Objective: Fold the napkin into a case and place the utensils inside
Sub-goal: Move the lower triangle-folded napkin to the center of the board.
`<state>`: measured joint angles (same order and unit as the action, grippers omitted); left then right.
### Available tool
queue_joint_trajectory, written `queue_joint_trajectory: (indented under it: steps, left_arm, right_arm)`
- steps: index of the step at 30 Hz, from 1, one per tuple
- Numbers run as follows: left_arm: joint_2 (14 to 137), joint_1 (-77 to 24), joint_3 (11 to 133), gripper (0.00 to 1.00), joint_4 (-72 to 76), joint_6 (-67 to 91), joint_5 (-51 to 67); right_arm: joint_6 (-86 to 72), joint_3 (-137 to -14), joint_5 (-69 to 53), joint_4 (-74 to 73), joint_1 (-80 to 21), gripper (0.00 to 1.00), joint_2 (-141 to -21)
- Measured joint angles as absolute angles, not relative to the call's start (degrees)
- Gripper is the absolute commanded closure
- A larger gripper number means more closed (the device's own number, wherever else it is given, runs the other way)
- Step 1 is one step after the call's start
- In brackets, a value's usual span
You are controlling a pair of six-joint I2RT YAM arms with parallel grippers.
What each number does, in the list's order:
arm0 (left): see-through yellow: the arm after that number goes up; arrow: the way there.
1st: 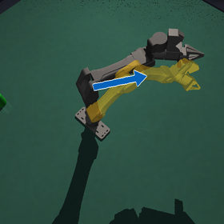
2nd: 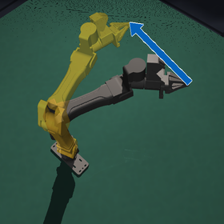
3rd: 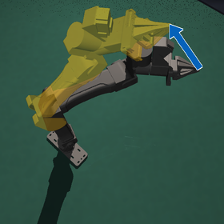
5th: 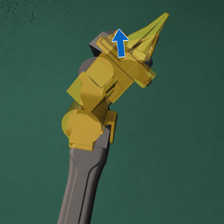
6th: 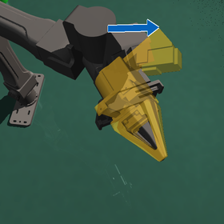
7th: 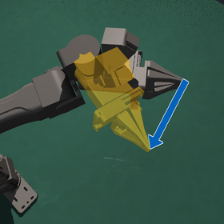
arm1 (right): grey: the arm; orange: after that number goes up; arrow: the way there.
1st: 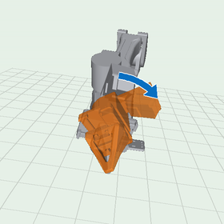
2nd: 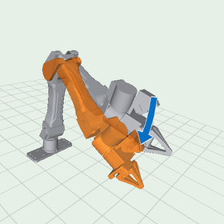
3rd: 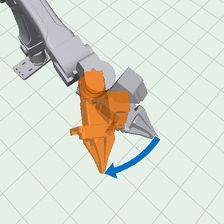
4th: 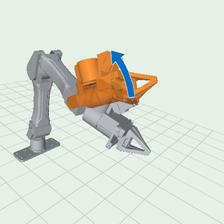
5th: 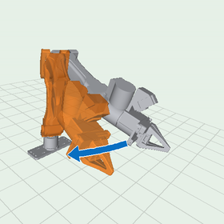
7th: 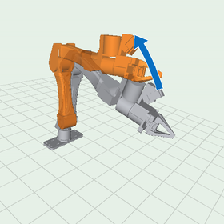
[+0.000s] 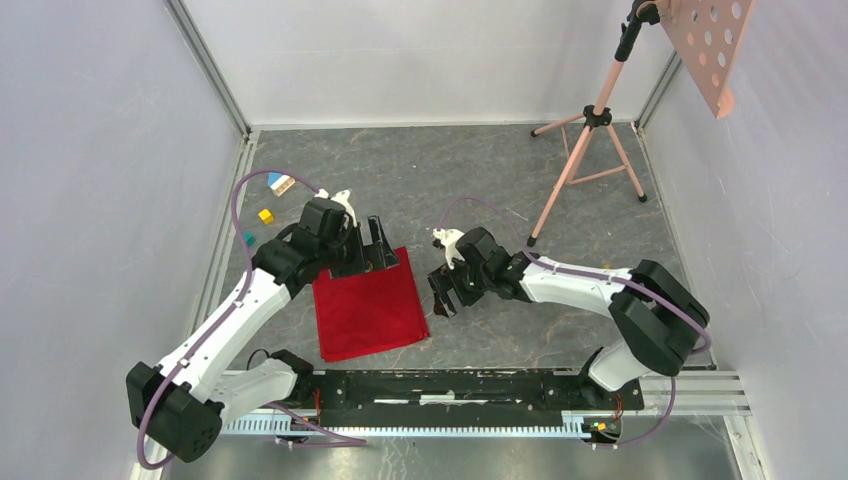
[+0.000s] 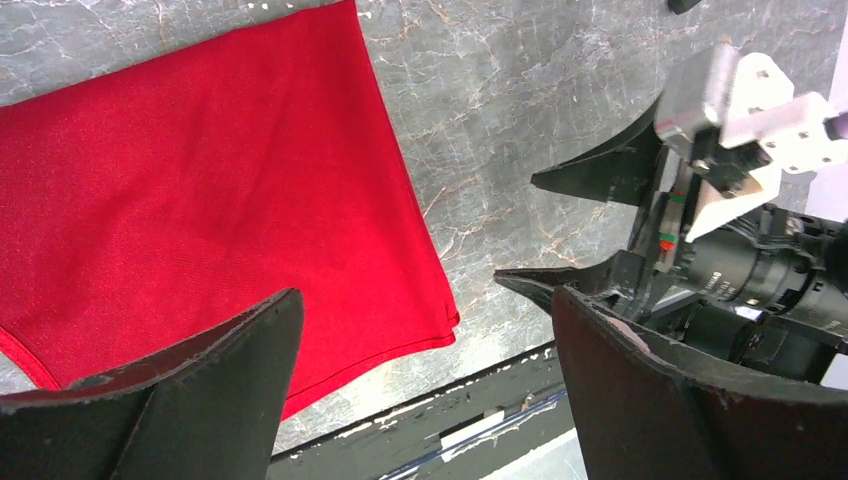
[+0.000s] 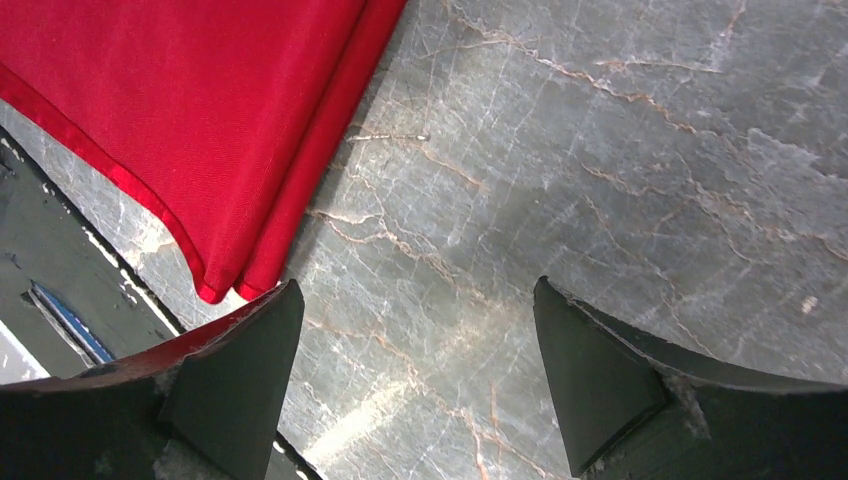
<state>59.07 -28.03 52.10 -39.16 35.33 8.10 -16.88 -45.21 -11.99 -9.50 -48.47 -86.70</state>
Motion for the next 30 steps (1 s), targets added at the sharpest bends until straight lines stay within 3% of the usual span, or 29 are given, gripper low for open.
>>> queue_joint_trajectory:
  steps: [12,20,26,30]
  left_arm:
    - [63.9,-28.0,52.1,0.03,-38.8,35.3,7.5]
    - [68.3,-27.4,50.9,0.05,-35.0,37.8,8.2]
    - [67.8,-27.3,50.6,0.05,-34.2,38.8,9.2]
    - [66.2,-27.3,50.2,0.05,-34.2,38.9,9.2]
  right_arm:
    - [-23.8,-45.9,-14.4,-4.0,-49.3,0.19,-90.6]
    - [-30.9,-43.4,-13.2,2.2,-57.3,0.23,-90.8]
    - [-34.0,-42.9,-9.3,2.8,-60.7,0.41,-91.1]
    - [-34.3,-42.0,-8.7,3.3,-61.1,0.59,-91.9]
